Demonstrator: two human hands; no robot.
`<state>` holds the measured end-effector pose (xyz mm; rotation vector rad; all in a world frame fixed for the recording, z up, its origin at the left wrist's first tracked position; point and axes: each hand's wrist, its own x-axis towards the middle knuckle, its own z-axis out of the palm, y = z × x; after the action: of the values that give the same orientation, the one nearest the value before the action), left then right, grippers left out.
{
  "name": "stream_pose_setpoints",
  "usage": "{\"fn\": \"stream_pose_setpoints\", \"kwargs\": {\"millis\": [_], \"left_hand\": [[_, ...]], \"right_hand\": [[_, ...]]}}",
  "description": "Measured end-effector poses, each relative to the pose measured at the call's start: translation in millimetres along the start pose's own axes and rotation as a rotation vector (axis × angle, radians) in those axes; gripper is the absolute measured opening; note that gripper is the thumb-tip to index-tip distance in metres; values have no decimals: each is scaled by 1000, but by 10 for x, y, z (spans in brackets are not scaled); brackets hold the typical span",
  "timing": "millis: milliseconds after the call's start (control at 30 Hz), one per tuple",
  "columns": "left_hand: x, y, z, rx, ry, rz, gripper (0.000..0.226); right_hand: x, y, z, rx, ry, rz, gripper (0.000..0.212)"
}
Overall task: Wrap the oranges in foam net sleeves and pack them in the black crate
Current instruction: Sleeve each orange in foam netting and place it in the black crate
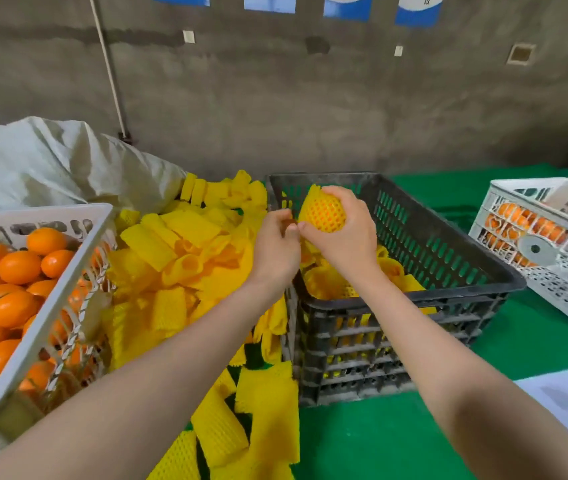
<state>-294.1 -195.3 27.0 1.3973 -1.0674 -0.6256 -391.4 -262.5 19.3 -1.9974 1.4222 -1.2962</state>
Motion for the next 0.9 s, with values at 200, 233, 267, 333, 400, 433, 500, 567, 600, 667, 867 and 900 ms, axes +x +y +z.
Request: {"fn": "stream_pose_setpoints", "kwargs": {"millis": [200,233,267,333,400,433,500,567,600,667,867,900], "left_hand": [[29,-256,366,781,-395,278,34],[37,-269,365,824,-415,269,32],[40,-283,357,850,-422,265,31],[37,-293,350,858,-428,277,30],[30,-298,347,845,-416,297,29],[30,-303,344,833,-409,303,27],[26,-321,333,785,-390,314,23],[21,-342,309,692,-359,313,19],[18,-350,292,640,-345,314,18],[5,-338,246,550,-323,316,16],[1,-172,-199,-24,-359,-36,20],[14,-154,-327,-61,-383,-82,21]], "right_hand": [[242,467,-385,-443,-133,216,77],[287,539,-437,-575,-240,264,77],[318,598,-474,-706,-357,295,77],[349,685,-485,-855,-583,335,70],[384,750,-448,-866,-716,361,62],[406,778,-434,-844,-749,373,63],[448,846,-408,-819,-788,399,70],[463,888,-369,-798,-797,414,79],[465,894,-341,-782,-778,410,81],[443,852,-287,-735,-692,355,74],[161,321,-126,-375,-283,-219,35],[68,182,-70,-299,-234,-284,32]]}}
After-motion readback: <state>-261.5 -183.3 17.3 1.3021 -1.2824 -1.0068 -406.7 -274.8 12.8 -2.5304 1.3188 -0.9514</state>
